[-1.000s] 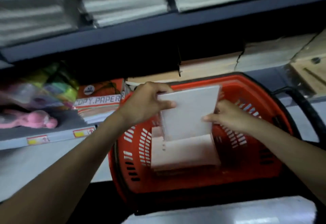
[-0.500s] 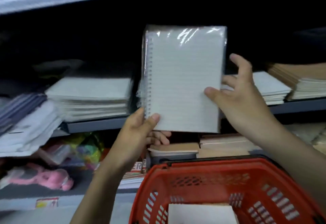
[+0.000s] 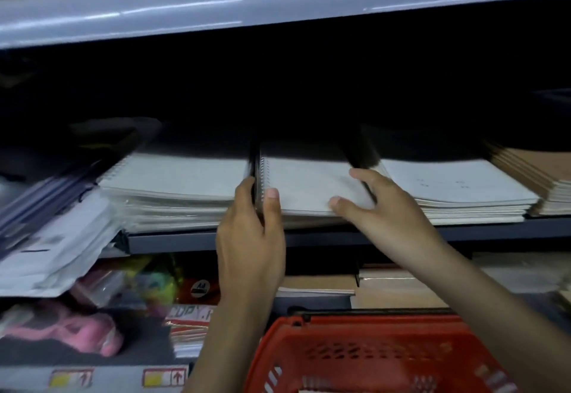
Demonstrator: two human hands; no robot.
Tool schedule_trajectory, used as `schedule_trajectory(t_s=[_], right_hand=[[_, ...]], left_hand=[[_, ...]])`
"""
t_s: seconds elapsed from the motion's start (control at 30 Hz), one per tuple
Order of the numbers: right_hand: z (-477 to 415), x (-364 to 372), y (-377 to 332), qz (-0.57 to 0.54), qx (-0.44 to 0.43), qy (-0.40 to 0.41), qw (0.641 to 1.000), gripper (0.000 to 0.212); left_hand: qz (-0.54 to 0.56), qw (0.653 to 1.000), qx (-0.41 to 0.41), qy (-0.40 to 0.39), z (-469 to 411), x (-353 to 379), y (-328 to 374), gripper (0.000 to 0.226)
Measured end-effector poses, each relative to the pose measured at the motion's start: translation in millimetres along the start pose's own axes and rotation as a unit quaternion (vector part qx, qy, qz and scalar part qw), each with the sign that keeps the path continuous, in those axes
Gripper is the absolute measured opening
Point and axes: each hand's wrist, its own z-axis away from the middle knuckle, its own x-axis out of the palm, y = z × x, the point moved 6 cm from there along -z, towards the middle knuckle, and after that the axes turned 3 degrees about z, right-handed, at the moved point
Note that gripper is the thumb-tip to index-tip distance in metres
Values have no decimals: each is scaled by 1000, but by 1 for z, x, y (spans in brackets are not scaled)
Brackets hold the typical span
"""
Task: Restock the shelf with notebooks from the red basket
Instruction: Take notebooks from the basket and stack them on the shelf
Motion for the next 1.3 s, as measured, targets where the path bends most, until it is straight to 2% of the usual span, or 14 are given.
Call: schedule_trajectory(t_s=[0.07,0.17,0.3,0.4,0.5,0.6,0.7,0.8,0.93,1.03,1.1,1.17,1.23,1.3], right_hand=[[15,5,7,-31,23,-33,999,74],[20,14,21,-81,45,-31,995,71],[15,15,23,-84,47,4,995,62],[15,17,18,-112,55,-21,992,62],[12,20,22,-112,73,22,991,63],[8,22,20,-69,73,114,988,58],[9,21,15,-41,84,176,980,56],[5,19,15,-33,80,174,981,56],[8,16,17,-56,61,147,986,61],[38,12,20,-94,13,176,980,54],[66,17,33,-71,-28,190,979,41],[88,35,70,-22,-26,155,987,32],[105,64,127,42,34,56,997,26],[127,97,190,114,111,-89,983,24]], left_hand=[[-7,1000,10,-22,4,0,-2,63],[-1,997,15,-75,8,9,-6,69],[177,972,-77,-133,4,18,-14,68],[196,967,-87,-136,1,20,-18,75],[193,974,-79,-88,0,25,-22,70],[153,986,-63,29,-6,24,-26,63],[149,981,-54,111,-7,23,-27,60],[146,979,-46,135,-9,26,-25,45],[201,968,-60,139,4,32,-23,42],[200,964,24,173,33,30,-4,32],[159,975,68,141,59,42,5,26],[125,991,25,47,84,72,-12,20],[69,986,-108,-106,121,117,-62,18],[-40,928,-248,-276,178,151,-127,20]])
